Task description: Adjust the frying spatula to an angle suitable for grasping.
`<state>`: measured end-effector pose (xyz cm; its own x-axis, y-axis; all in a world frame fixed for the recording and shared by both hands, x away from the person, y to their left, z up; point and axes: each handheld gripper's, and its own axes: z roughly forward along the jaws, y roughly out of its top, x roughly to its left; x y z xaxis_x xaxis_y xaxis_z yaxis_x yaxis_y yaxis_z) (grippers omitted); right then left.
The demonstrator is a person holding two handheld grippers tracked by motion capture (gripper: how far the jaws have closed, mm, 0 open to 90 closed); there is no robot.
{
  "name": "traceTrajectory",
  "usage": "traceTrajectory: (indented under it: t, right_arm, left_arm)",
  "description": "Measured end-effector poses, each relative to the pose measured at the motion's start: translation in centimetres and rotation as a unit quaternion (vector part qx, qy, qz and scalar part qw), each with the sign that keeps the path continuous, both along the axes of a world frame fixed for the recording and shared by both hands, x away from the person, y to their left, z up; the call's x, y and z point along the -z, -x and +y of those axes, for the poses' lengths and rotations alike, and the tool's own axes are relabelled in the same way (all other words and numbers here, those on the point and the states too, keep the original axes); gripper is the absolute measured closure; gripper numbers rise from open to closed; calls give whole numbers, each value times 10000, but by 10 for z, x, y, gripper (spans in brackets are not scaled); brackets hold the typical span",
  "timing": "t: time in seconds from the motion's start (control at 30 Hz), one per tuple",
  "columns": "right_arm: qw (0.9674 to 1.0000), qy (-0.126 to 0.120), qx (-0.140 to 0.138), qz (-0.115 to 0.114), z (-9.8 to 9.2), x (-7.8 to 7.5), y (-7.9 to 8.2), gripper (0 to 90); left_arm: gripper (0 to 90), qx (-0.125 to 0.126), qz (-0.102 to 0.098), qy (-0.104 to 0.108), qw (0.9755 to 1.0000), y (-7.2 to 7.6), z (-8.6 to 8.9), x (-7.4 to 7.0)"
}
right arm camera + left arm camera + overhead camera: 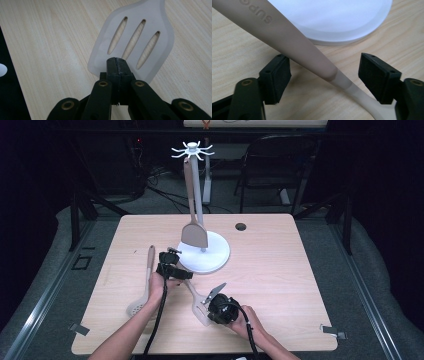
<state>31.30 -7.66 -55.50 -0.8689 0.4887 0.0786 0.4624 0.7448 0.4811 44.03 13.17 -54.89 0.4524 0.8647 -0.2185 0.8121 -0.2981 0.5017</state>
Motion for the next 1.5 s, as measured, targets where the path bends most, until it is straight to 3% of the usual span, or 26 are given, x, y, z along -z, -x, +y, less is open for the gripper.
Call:
traceTrajectory:
  t: [0.2, 0.27, 0.33, 0.53, 0.7, 0.93, 1.0, 1.27, 1.5]
  right_arm:
    - [10000, -3, -8, -2, 0, 0, 0, 900]
    - [10000, -2, -10, -2, 0, 0, 0, 900]
    - [10000, -8, -10, -2, 0, 0, 0, 900]
    - [10000, -11, -20, 13, 0, 0, 0, 900]
    - [10000, -25, -14, 41, -1, 0, -1, 900]
    - [10000, -24, -31, 56, -1, 0, -1, 900]
    - [10000, 49, -65, 47, -2, -2, -1, 899]
    - [9996, -161, -18, 244, -3, -2, -2, 829]
    - [9992, -396, 105, 10, -4, -14, -4, 699]
  left_arm:
    - [385, -182, 60, 16, 9998, -6, 2, 6]
    - [398, -193, 79, 100, 9997, -6, 3, 8]
    - [468, -148, 56, 159, 9997, -5, 2, 7]
    - [515, -176, 49, 514, 9985, -4, 8, 6]
    - [553, -147, -162, 725, 9971, 2, 10, -3]
    - [602, -27, -435, 1161, 9923, 13, 16, -17]
    - [608, -22, -463, 1205, 9916, 14, 17, -19]
    - [639, 44, -665, 1381, 9882, 25, 20, -29]
    - [655, 20, -778, 1486, 9858, 31, 21, -33]
